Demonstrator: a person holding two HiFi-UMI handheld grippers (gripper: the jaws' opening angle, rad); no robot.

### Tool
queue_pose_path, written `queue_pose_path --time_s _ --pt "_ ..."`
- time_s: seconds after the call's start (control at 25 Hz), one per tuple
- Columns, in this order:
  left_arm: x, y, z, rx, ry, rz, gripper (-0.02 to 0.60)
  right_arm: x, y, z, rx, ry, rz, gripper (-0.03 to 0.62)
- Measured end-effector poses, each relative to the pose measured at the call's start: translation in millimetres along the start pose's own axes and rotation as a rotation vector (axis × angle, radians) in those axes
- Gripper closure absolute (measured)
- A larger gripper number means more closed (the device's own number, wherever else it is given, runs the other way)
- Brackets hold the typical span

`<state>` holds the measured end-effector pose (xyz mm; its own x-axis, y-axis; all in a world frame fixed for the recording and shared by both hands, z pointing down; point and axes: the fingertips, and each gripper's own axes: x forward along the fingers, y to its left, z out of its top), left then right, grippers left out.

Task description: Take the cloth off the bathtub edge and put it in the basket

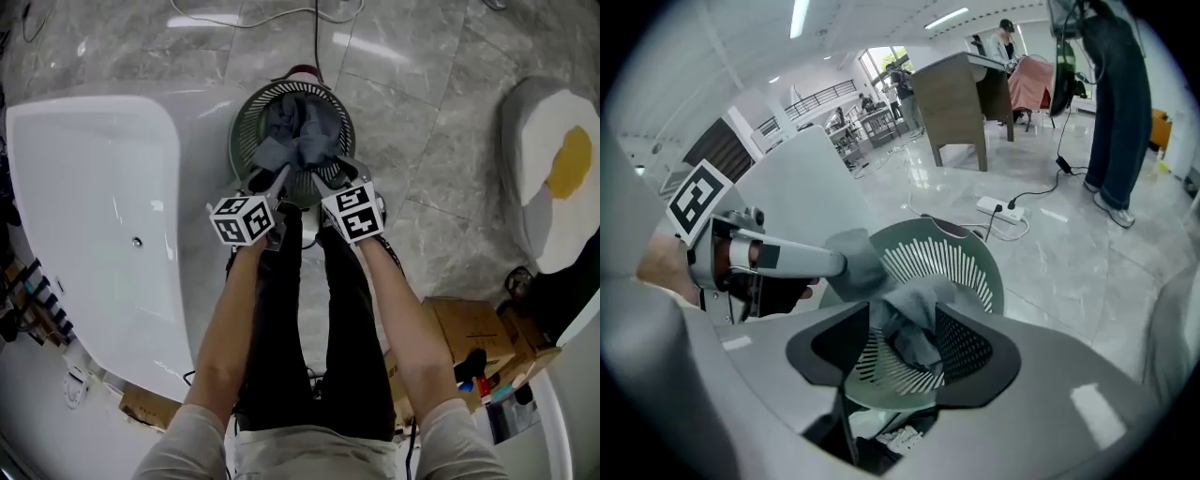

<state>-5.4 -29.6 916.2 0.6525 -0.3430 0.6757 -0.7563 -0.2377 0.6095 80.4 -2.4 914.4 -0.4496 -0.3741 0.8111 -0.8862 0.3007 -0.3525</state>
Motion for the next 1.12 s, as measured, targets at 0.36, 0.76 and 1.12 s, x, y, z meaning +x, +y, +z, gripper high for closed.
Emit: queue_pose_path --time_s 0.36,0.76,1.12 --pt "-64 -42 15 0.002 -0.01 -0.014 0.391 -62 29 31 -0.05 -0.02 0.013 0.399" --pt "-147 -105 42 0.162 0.042 0.022 0.381 -163 67 73 -0.076 -0.074 0.018 0.393" --pt "-212 -167 63 0.321 0.03 0.055 0.365 -248 108 98 -0.131 -0.13 0.041 0.391"
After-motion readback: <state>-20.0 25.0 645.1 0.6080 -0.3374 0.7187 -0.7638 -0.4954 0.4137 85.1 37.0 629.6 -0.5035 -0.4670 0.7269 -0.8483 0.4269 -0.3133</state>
